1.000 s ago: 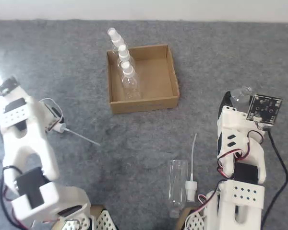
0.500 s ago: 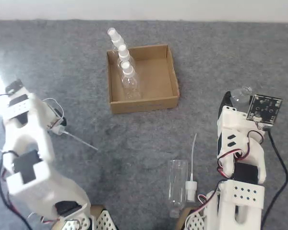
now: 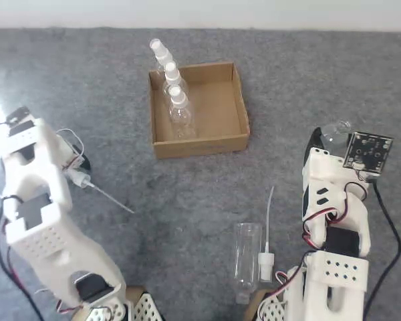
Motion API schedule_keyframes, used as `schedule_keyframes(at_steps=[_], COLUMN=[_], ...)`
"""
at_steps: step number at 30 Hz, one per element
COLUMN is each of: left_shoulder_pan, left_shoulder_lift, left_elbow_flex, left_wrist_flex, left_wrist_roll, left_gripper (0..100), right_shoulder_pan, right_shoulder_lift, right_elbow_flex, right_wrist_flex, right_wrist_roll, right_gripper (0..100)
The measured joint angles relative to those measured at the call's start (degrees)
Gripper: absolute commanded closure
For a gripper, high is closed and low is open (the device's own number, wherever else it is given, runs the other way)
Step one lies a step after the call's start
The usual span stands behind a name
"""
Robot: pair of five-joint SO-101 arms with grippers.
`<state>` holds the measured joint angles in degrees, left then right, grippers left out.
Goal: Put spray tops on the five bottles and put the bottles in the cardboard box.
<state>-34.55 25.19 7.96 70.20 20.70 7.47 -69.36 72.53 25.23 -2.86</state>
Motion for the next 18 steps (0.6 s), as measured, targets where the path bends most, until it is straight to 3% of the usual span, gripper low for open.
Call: schedule_keyframes(at_steps=[6, 18], left_shoulder_pan=[0.18, 0.18], left_shoulder_lift=[0.88, 0.88], left_elbow_flex=[-2.02, -2.11], left_wrist_flex=[1.41, 1.67], left_wrist_roll=[0.0, -1.05], left_gripper=[95, 99], right_shoulder_pan=[0.0, 0.0], right_shoulder_lift=[0.0, 0.0], right_elbow_flex=[0.0, 0.0], right_wrist_flex=[0.0, 0.0], right_wrist_roll=[0.0, 0.0], right_gripper=[92.9, 92.9])
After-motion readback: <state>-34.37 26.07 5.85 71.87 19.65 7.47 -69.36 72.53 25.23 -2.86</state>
